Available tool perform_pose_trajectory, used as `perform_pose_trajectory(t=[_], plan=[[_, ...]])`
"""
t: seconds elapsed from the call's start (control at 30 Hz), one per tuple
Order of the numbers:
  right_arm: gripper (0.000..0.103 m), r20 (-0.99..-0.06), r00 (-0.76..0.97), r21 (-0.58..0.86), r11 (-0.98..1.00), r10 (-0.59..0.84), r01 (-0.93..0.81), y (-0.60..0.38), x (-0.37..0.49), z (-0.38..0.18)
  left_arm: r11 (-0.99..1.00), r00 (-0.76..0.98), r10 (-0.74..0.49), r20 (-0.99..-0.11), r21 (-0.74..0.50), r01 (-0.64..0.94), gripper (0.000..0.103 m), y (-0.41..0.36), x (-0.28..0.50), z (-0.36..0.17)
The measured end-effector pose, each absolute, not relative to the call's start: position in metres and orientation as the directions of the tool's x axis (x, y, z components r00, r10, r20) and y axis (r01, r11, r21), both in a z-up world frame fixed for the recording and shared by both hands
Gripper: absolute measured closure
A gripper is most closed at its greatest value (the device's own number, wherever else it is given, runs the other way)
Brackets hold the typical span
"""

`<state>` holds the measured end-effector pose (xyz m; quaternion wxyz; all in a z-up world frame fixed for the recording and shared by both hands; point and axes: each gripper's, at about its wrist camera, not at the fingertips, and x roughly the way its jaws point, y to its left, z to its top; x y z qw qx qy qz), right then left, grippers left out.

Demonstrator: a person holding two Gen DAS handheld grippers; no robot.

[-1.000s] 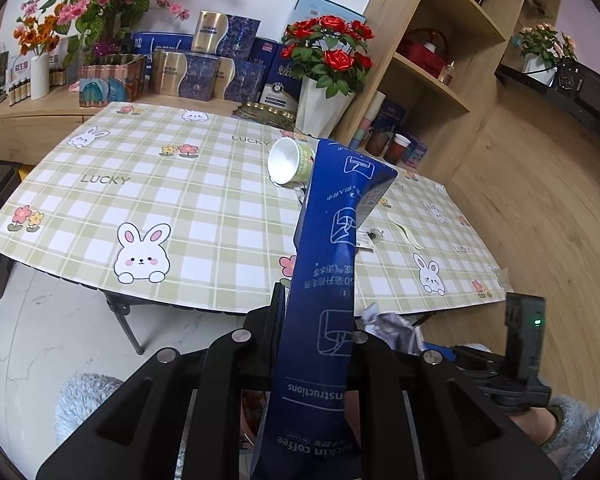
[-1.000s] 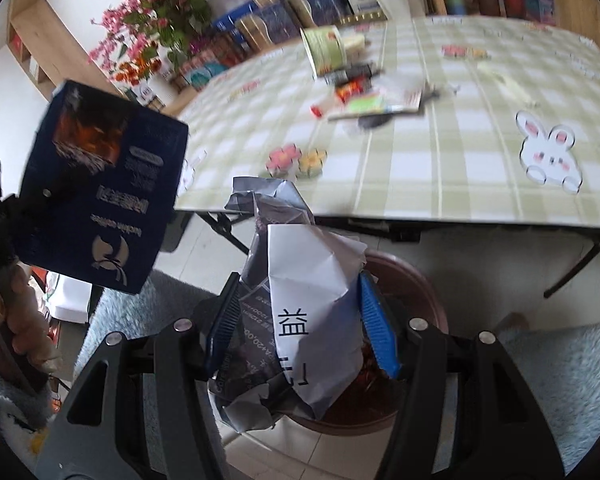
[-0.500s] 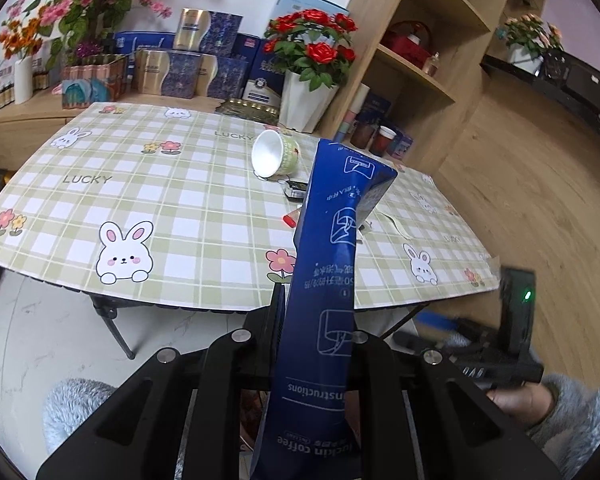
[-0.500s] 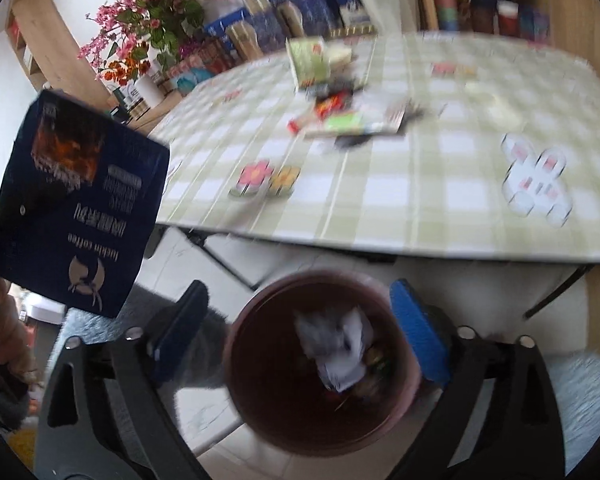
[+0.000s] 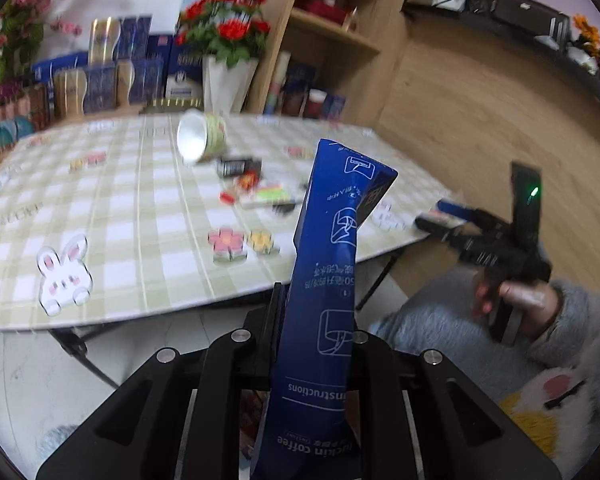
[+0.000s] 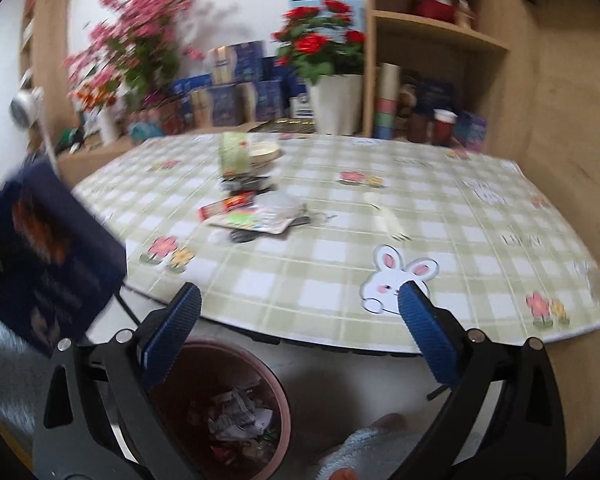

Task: Collect trash
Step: 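Carry the blue box over the bin and open the left tool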

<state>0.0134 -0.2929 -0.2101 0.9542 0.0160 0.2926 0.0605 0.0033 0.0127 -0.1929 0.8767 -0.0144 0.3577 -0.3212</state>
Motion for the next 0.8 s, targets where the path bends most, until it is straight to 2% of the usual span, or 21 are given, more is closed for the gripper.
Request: perform_pose_trajectory(t=[0.2, 0.57, 0.63, 0.67, 0.73, 0.8], plan=[[0.006, -0.569, 0.816, 0.084, 0.994, 0.100, -0.063, -0.301, 0.016, -0.216, 0.788, 0.488, -0.566, -0.665, -0.262, 0.557, 0.088, 0.001, 0.008, -0.220], [0.006, -0.579, 0.809, 0.067, 0.995, 0.104, -0.079, -0.293, 0.015, -0.219, 0.788, 0.450, -0.552, -0.702, -0.262, 0.558, 0.086, -0.009, 0.010, -0.236], [0.006, -0.582, 0.807, 0.065, 0.995, 0.103, -0.079, -0.293, 0.015, -0.219, 0.789, 0.447, -0.552, -0.704, -0.268, 0.553, 0.066, -0.009, 0.012, -0.237], [0.006, -0.584, 0.805, 0.064, 0.995, 0.102, -0.079, -0.292, 0.015, -0.219, 0.787, 0.445, -0.555, -0.703, -0.271, 0.554, 0.050, -0.008, 0.012, -0.237], [0.006, -0.586, 0.804, 0.060, 0.995, 0.100, -0.079, -0.292, 0.016, -0.220, 0.785, 0.453, -0.561, -0.693, -0.271, 0.557, 0.045, -0.008, 0.011, -0.236], [0.006, -0.588, 0.803, 0.055, 0.995, 0.098, -0.081, -0.290, 0.016, -0.220, 0.802, 0.477, -0.543, -0.691, -0.257, 0.539, 0.035, -0.006, 0.010, -0.235]])
